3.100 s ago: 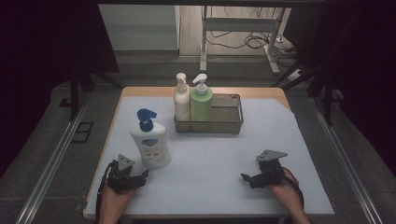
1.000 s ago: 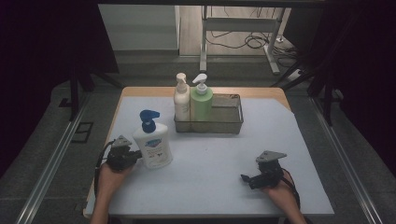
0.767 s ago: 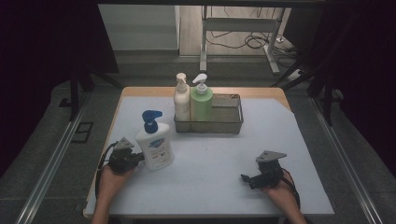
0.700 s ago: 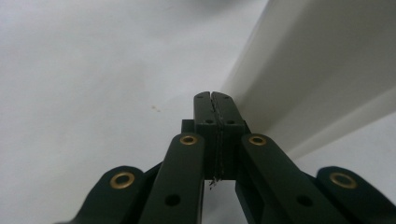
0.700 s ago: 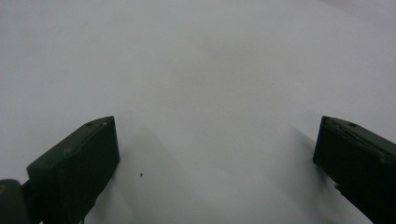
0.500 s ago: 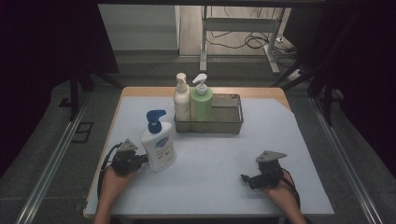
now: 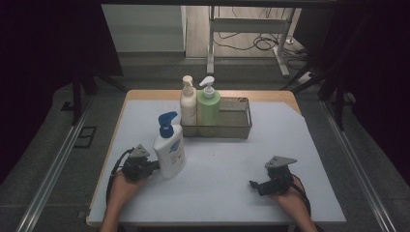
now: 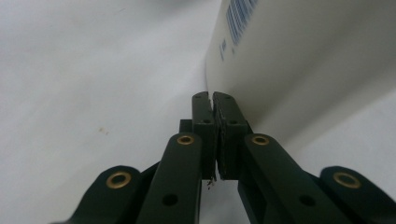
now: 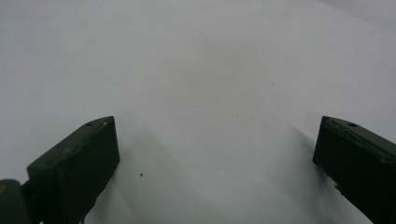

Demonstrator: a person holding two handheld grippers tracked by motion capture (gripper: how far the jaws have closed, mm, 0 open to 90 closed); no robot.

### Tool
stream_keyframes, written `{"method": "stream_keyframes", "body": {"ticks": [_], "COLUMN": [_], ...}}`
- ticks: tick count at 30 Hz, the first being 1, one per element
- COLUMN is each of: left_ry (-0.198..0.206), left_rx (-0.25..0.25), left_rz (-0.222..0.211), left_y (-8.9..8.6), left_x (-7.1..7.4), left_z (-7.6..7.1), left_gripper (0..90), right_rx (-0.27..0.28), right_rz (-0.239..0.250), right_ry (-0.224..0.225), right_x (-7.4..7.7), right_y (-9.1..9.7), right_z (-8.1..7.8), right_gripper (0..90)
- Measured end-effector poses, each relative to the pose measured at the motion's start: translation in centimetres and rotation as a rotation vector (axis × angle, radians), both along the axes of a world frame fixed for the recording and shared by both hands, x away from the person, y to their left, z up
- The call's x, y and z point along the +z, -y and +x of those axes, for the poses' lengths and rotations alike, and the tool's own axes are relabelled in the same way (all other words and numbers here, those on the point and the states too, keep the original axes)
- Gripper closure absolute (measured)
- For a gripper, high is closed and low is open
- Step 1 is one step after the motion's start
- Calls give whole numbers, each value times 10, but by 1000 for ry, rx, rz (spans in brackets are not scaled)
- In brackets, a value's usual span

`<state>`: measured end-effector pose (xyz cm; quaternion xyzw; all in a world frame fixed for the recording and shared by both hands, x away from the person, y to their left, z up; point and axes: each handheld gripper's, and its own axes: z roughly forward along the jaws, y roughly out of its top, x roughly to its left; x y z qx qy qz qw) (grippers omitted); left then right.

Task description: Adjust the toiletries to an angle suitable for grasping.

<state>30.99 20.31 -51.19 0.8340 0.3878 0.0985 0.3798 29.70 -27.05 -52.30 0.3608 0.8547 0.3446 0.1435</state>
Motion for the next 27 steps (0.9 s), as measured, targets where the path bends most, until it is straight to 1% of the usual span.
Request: {"method": "stream_keyframes", "body": {"ticks": [1, 3, 6, 7, 8, 10, 11, 16, 18, 19, 21, 27], "left_ry": [2, -2, -1, -4, -5, -9, -14, -24, -25, -26, -29, -31], "left_rx": [-9, -5, -10, -8, -3, -11, -8, -9, -4, -10, -8, -29], "left_rz": [18, 2, 8, 18, 11, 8, 4, 21, 13, 20, 13, 25], "left_y": [1, 6, 10, 14, 15, 16, 16, 17, 18, 18, 20, 28], "left_x": [1, 0, 0, 0, 0, 0, -1, -3, -5, -4, -5, -4], "left_z": [2, 5, 7, 8, 8, 7, 7, 3, 2, 2, 1, -4], "left_gripper": [874, 878, 889, 891, 891, 891, 891, 892, 892, 892, 892, 892], "right_rx": [0, 0, 0, 0, 0, 0, 0, 0, 0, 0, 0, 0], "right_rz": [0, 0, 0, 0, 0, 0, 0, 0, 0, 0, -1, -1], "right_ry": [0, 0, 0, 0, 0, 0, 1, 1, 0, 1, 1, 1], "right_x": [0, 0, 0, 0, 0, 0, 0, 0, 0, 0, 0, 0], "right_y": [0, 0, 0, 0, 0, 0, 0, 0, 0, 0, 0, 0], "right_z": [0, 0, 0, 0, 0, 0, 0, 0, 0, 0, 0, 0], "right_gripper": [0, 0, 0, 0, 0, 0, 0, 0, 0, 0, 0, 0]}}
